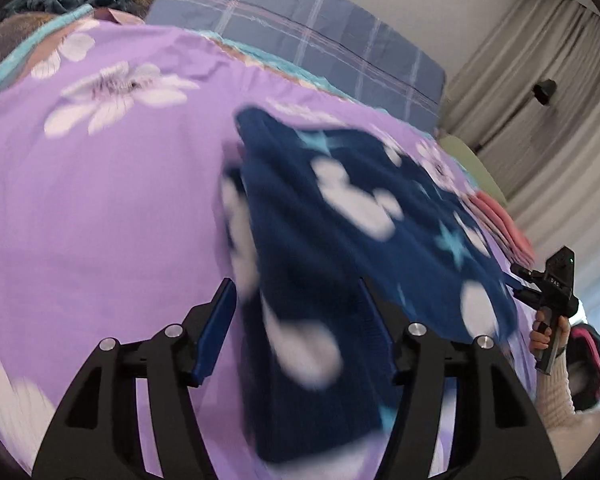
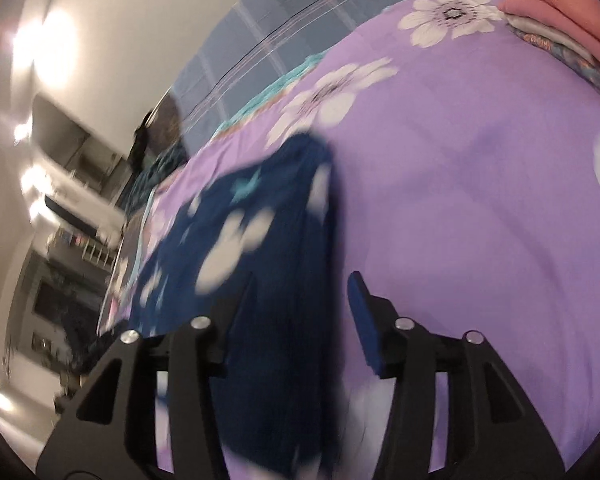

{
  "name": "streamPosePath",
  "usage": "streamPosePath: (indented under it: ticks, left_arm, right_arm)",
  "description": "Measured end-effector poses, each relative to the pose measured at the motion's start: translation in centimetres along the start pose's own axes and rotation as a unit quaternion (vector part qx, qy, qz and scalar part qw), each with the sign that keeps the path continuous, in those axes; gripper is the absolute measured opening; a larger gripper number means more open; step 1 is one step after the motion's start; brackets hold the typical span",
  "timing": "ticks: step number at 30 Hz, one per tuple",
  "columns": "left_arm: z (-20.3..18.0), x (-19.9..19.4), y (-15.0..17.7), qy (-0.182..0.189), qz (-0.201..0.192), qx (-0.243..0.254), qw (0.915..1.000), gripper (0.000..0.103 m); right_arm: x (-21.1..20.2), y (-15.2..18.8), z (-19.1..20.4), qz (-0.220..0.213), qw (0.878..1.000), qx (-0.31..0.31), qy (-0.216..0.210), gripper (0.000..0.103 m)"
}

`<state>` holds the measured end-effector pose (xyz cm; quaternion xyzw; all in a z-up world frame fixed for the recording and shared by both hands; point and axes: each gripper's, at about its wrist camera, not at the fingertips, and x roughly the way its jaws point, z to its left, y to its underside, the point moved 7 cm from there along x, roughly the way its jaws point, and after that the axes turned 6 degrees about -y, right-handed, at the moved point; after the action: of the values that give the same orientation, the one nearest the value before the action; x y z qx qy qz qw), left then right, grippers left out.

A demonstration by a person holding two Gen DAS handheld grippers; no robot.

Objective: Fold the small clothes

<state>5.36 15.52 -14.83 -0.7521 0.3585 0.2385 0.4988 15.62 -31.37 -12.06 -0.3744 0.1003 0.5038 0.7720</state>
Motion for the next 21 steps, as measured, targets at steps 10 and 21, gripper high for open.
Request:
streamPosePath:
  ticks: [10,21]
  left_arm:
    - [-2.9,-2.6,2.5,-0.023,-0.024,0.059,0.9977,0.01]
    - [0.2,-1.5,7.8,-0.039,0.024,0.052,0.9976,0.013]
  right_arm:
    - [1.2,5.1,2.9,0.034,0.994,-0.077,0.075,0.039]
    - [-0.2,6.4,0.0,0.02,0.998,-0.027,0.051,0.016]
